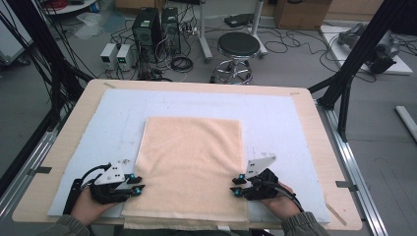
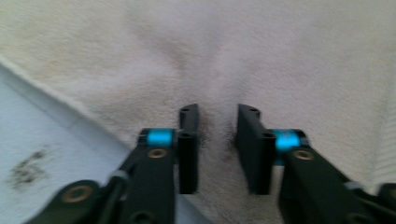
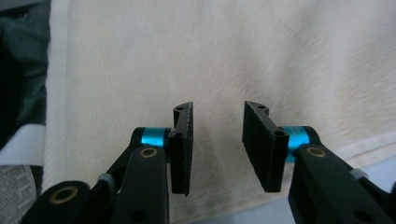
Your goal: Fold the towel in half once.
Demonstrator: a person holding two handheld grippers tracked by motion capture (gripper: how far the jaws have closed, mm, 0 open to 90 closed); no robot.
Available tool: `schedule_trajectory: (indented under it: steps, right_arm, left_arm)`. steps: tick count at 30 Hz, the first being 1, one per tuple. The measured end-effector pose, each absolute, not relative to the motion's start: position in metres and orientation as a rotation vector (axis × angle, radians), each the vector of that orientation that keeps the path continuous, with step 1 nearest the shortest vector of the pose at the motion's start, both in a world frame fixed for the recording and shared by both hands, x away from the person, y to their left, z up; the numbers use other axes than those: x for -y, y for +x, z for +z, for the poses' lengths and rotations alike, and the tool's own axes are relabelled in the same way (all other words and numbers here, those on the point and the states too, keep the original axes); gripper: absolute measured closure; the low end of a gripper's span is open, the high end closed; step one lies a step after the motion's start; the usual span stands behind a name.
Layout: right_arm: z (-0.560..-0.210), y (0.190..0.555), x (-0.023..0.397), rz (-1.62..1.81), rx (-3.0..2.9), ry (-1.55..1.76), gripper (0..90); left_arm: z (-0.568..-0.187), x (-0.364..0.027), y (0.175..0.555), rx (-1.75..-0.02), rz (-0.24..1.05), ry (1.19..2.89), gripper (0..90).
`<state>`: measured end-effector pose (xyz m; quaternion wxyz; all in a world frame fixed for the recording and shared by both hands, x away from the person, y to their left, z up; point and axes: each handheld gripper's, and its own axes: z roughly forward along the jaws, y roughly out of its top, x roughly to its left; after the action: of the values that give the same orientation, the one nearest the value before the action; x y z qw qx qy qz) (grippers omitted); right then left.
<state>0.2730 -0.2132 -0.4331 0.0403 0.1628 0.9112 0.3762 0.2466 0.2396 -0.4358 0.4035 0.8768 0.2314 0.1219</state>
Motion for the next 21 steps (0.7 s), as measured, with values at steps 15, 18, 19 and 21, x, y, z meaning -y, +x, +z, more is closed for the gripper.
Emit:
schedule_trajectory:
  steps: [15, 18, 19, 21]
  right_arm:
    - [-0.379, 0.238, 0.225, 1.278, -2.702, 0.365, 86.0]
    - [-0.369, 0.226, 0.231, 1.293, -2.68, 0.359, 84.2]
    - [-0.369, 0.226, 0.231, 1.293, -2.68, 0.359, 84.2]
    - [-0.37, 0.227, 0.234, 1.311, -2.667, 0.382, 74.3]
  left_arm:
    - [-0.383, -0.239, 0.215, -0.528, 0.403, 2.131, 85.9]
    - [-0.376, -0.237, 0.204, -0.502, 0.382, 2.122, 84.6]
    - [-0.377, -0.237, 0.203, -0.498, 0.375, 2.125, 84.6]
    - [-0.382, -0.236, 0.204, -0.51, 0.369, 2.126, 70.7]
